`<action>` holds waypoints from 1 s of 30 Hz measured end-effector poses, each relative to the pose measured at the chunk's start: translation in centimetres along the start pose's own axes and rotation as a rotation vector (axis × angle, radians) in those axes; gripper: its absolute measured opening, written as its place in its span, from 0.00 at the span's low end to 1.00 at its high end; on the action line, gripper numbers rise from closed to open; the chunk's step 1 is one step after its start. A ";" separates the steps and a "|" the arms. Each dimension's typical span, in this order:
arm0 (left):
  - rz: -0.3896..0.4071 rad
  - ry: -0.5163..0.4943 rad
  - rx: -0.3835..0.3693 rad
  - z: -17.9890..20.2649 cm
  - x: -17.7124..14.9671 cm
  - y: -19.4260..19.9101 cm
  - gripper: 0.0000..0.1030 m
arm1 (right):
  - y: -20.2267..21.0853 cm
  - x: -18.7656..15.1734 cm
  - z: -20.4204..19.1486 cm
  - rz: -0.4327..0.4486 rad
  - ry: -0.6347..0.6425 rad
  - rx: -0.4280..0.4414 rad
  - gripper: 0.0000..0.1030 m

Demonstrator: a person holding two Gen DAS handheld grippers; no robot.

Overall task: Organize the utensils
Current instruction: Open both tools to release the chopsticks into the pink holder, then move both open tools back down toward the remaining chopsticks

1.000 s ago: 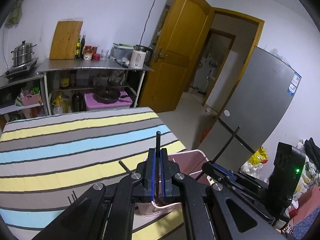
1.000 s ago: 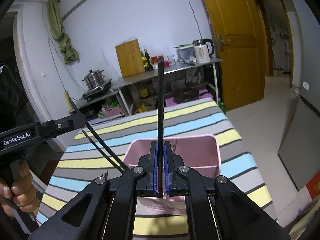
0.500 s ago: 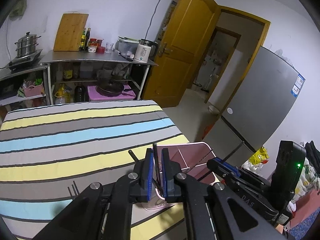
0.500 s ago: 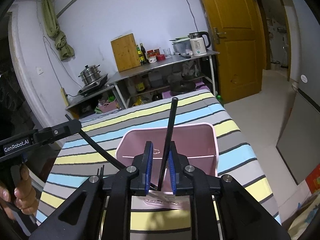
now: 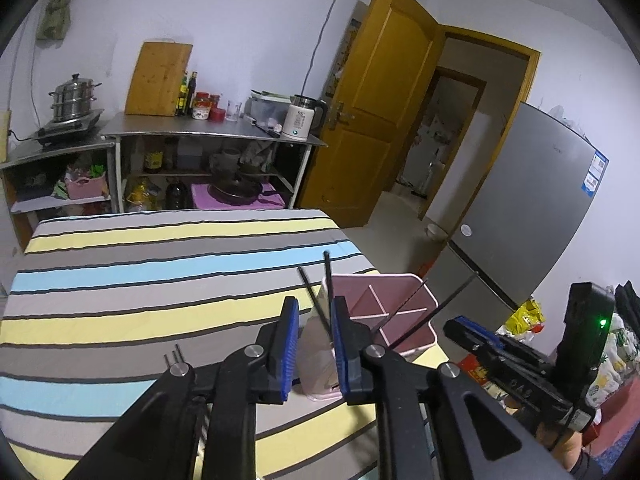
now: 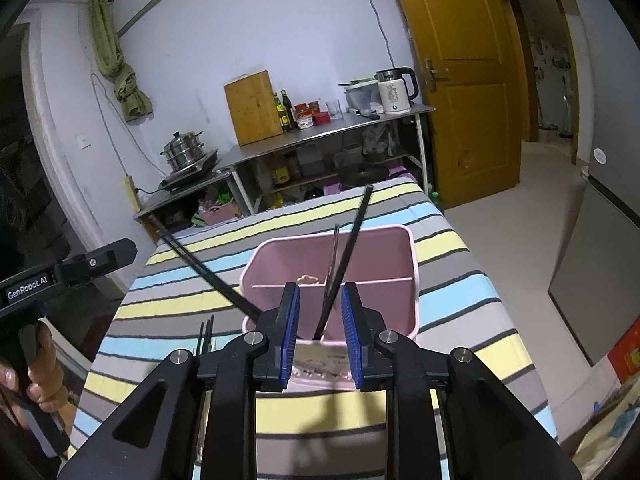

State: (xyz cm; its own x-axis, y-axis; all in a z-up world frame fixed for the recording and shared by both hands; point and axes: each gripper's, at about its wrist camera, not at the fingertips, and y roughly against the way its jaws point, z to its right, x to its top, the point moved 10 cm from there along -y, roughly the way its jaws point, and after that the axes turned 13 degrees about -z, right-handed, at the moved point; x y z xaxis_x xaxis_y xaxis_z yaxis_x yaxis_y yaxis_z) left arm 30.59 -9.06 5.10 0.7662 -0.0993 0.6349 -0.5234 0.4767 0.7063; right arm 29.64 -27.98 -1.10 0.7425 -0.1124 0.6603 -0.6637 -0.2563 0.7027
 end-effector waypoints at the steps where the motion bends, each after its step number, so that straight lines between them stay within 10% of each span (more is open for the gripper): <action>1: 0.009 0.000 0.009 -0.3 -0.5 0.5 0.16 | 0.4 -0.2 -0.3 0.005 0.007 0.004 0.22; 30: -0.094 0.171 0.151 -8.6 -14.9 1.1 0.16 | -1.5 -9.8 -8.3 -0.129 0.179 0.120 0.22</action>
State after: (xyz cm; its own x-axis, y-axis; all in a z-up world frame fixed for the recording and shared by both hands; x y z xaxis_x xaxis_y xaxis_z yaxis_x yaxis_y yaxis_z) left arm 21.84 0.45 -6.29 0.8596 0.0180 0.5106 -0.4863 0.3352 0.8069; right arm 22.62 -18.54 -6.37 0.7853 0.0974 0.6114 -0.5414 -0.3711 0.7545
